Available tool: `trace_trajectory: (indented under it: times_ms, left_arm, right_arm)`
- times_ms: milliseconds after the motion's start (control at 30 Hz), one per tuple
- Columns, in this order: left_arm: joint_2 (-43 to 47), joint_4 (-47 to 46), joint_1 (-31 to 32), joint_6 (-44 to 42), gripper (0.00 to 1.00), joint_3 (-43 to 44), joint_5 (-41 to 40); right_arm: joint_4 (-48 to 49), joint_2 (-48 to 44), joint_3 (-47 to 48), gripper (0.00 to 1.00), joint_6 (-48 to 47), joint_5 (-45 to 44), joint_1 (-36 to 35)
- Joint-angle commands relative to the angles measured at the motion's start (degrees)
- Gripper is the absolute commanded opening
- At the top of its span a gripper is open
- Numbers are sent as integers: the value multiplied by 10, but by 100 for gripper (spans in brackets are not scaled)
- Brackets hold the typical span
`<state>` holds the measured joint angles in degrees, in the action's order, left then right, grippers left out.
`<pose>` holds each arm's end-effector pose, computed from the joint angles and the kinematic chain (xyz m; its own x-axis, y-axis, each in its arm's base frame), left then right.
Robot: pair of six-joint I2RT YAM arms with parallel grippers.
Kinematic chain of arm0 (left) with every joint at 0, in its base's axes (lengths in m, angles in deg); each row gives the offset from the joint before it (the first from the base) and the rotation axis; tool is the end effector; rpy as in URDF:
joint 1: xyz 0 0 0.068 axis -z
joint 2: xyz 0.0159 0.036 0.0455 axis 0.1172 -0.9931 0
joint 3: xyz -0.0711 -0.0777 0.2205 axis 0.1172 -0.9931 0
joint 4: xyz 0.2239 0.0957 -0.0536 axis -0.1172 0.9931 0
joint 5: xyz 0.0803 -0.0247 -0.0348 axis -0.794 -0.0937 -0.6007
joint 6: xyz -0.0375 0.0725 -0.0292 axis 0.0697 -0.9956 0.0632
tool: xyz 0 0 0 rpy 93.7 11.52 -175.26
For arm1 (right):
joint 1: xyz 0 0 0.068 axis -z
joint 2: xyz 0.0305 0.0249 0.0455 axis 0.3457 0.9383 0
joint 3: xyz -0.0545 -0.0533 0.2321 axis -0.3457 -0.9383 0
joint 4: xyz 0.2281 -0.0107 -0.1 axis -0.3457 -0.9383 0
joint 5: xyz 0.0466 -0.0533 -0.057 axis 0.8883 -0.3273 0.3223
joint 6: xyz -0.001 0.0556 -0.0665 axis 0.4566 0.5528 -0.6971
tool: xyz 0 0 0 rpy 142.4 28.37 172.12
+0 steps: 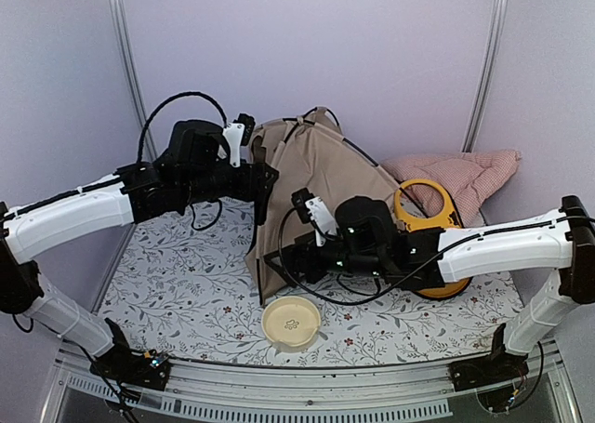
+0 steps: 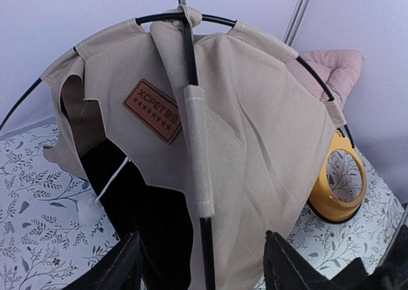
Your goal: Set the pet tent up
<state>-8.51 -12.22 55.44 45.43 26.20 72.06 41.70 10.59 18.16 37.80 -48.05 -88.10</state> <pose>0.2437 -0.2507 0.3048 -0.4456 0.0040 -0.8952 0.4661 0.8548 -0.2282 0.1571 0.3668 0.2210 -0.4768 -0.1400 -0.8678 -0.7632 0.5558 0.3297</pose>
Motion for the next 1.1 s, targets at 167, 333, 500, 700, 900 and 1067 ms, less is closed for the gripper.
trace_trajectory:
  times_ms: [167, 333, 500, 700, 900, 1067]
  left_arm:
    - [-116, 30, -69, -52, 53, 135, 72]
    - [-195, 78, -81, -82, 38, 229, 122]
    - [-230, 103, -95, -107, 6, 269, 136]
    - [-220, 107, -119, -248, 0, 317, 131]
    - [-199, 116, -168, -349, 0, 346, 201]
    - [-180, 123, -221, -397, 0, 347, 283]
  right_arm:
    - [-138, -165, -27, 97, -32, -51, 63]
    - [-174, -248, -16, 99, -54, -28, 144]
    - [-187, -262, 9, 99, -68, 32, 227]
    - [-214, -231, 65, 99, -103, 83, 270]
    - [-244, -220, 103, 99, -129, 127, 298]
    - [-304, -197, 122, 94, -150, 188, 302]
